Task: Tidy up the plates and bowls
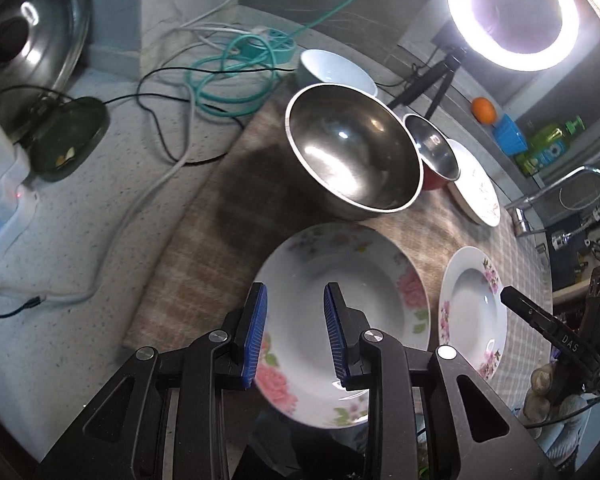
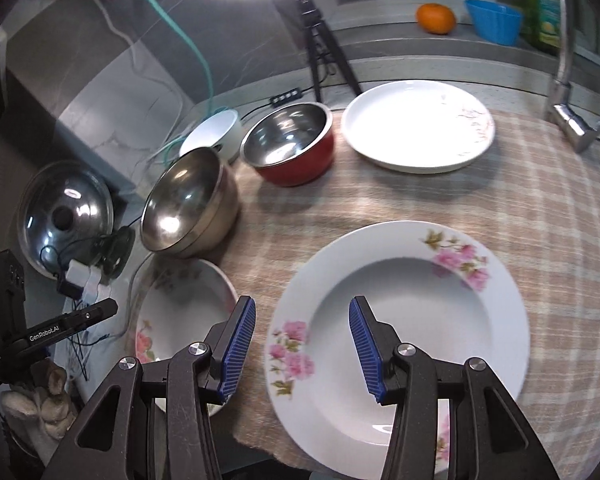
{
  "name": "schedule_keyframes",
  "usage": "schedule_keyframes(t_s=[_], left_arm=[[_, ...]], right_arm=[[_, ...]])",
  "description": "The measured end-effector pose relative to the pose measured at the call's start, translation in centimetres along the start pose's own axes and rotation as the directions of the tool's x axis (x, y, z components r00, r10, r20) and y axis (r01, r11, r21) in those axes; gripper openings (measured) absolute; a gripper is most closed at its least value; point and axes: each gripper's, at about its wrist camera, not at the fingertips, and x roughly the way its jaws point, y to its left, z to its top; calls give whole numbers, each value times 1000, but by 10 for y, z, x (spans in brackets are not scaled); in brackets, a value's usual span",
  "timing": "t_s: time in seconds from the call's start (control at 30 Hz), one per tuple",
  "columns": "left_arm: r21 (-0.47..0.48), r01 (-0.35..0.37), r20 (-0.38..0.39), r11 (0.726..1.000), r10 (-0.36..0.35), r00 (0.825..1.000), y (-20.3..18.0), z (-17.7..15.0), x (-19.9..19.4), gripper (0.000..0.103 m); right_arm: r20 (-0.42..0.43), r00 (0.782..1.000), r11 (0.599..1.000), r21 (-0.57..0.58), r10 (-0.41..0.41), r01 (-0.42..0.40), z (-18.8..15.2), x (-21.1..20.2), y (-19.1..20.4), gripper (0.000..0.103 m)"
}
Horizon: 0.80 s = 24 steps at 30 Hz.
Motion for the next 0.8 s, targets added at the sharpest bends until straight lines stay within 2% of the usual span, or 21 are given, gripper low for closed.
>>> schedule_keyframes(t_s=[0.17,0.23,0.57,0.8], left_arm=[[-42,4,-6,999,-4,1000,15,-7,2,28],[-54,6,-13,999,-7,1000,20,-10,3,28],[-98,13,-67,995,-20,998,35,-24,20,26],[-99,26,-93,995,-35,995,36,-29,28,25]], right_arm=[[-41,999,998,-62,25,-28,3,18,20,44],[-64,997,996,-81,29,-35,3,27,26,38],[-181,983,990,-137,11,-36,1,70,39,23],[-223,975,989,-143,9,-42,-1,83,43,21]])
